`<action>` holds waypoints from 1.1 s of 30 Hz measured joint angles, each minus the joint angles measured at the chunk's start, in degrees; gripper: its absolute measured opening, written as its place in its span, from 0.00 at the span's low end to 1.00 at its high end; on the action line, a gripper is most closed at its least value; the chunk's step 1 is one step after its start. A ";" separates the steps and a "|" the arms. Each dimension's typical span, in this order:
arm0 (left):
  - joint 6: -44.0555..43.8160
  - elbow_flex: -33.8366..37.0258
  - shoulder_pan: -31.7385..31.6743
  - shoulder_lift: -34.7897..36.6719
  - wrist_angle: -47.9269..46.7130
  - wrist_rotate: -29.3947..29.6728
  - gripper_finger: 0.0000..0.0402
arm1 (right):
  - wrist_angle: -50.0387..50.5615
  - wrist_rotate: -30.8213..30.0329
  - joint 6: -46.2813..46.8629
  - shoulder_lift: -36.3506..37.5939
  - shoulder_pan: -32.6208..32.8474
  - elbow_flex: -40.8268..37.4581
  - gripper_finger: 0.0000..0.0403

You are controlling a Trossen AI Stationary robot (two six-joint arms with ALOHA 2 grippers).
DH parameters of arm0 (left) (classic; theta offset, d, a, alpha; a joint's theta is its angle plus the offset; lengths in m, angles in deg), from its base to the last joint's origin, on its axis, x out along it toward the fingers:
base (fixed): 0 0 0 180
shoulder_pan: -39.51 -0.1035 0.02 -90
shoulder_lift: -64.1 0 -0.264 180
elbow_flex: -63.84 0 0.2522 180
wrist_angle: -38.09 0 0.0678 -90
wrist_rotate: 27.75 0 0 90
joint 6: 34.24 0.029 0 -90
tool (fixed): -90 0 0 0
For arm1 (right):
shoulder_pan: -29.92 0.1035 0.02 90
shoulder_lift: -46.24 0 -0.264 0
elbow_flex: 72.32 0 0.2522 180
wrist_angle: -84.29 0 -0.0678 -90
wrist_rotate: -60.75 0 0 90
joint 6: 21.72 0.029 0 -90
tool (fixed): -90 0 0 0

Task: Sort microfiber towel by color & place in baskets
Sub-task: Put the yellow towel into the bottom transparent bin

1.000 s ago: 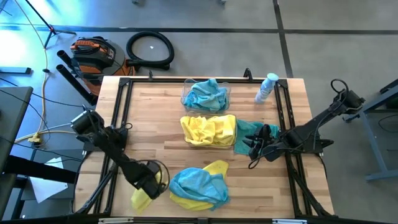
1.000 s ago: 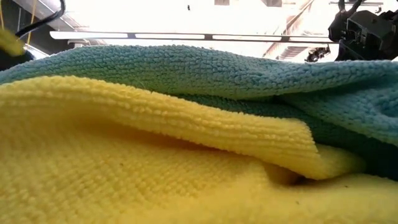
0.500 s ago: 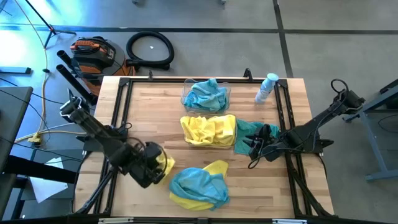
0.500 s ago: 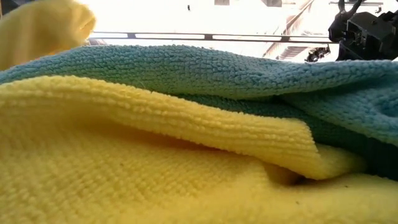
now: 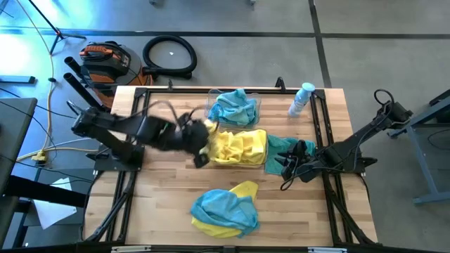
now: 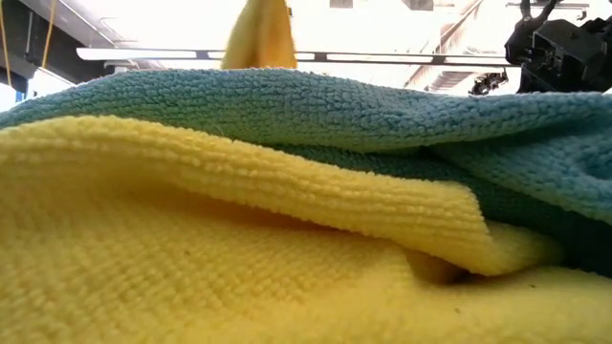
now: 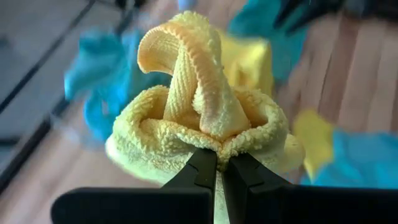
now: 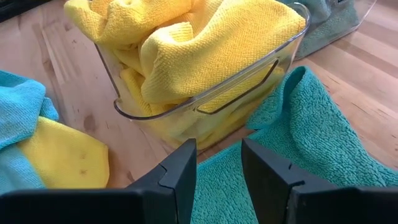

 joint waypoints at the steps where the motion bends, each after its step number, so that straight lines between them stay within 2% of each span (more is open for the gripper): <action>1: 2.96 -0.36 -1.97 -0.25 2.78 -1.06 0.00 | 0.00 -0.01 -0.01 0.00 0.00 0.00 0.31; 6: 11.53 -0.53 -9.38 -2.63 14.54 -11.43 0.00 | 0.02 0.00 -0.05 0.00 0.00 0.00 0.31; 9: 11.93 -0.53 -11.75 -5.29 13.97 -14.75 0.00 | 0.35 0.03 -0.05 0.00 0.00 0.00 0.31; 12: 11.93 -0.45 -13.26 -8.67 9.76 -14.98 0.00 | 0.52 0.05 -0.05 0.00 0.00 0.00 0.31; 16: 11.94 0.17 -14.56 -14.71 9.21 -15.31 0.00 | 0.84 0.18 -0.88 0.00 0.00 0.00 0.31; 26: 13.01 0.82 -16.73 -31.23 8.07 -21.44 0.00 | 0.85 0.18 -1.09 0.00 0.00 0.00 0.31; 33: 12.78 0.45 -16.69 -36.73 8.02 -19.70 0.02 | 0.92 0.16 -1.12 0.00 0.00 0.00 0.31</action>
